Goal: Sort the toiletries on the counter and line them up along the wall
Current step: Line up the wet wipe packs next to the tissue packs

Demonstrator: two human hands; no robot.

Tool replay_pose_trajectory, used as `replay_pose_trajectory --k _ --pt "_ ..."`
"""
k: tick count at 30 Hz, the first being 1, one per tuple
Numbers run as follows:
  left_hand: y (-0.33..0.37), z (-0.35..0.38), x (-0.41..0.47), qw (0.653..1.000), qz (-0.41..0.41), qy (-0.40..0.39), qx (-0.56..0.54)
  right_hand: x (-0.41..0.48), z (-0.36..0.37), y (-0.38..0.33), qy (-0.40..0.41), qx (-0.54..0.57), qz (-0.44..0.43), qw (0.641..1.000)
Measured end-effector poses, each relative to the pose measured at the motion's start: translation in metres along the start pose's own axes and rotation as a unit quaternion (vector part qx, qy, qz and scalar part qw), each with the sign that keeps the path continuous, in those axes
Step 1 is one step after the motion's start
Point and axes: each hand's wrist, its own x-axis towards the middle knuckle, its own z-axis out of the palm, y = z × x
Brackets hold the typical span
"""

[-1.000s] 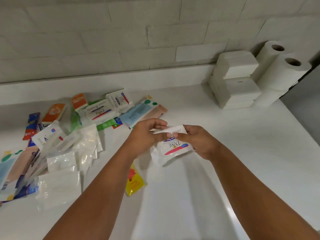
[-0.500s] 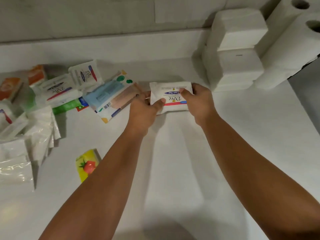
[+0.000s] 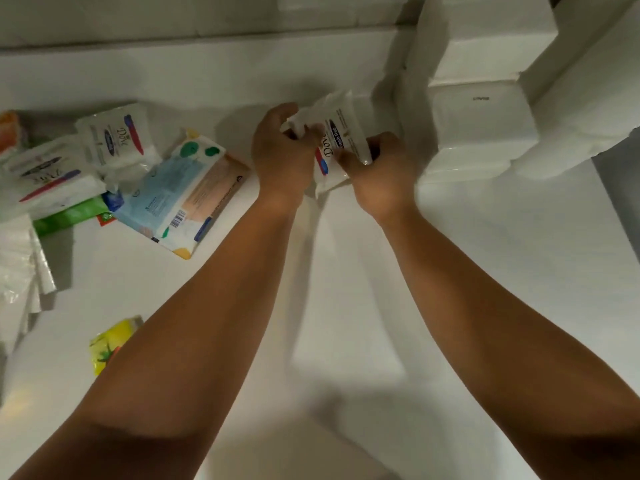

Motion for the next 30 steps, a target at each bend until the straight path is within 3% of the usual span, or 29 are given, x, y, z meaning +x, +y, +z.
replay_pose_trajectory --k 9,21,30 --pt "-0.014 0.024 0.012 0.98 0.127 -0.112 0.104 0.01 0.014 0.008 0.083 -0.06 -0.117 0.988" --pt "-0.008 0.044 0.033 0.996 0.066 -0.004 0.054 0.044 0.023 0.003 0.065 -0.056 -0.089 0.992" --pt "0.003 0.034 0.026 0.998 0.034 -0.019 0.044 0.041 0.02 -0.002 0.079 -0.131 -0.138 0.979"
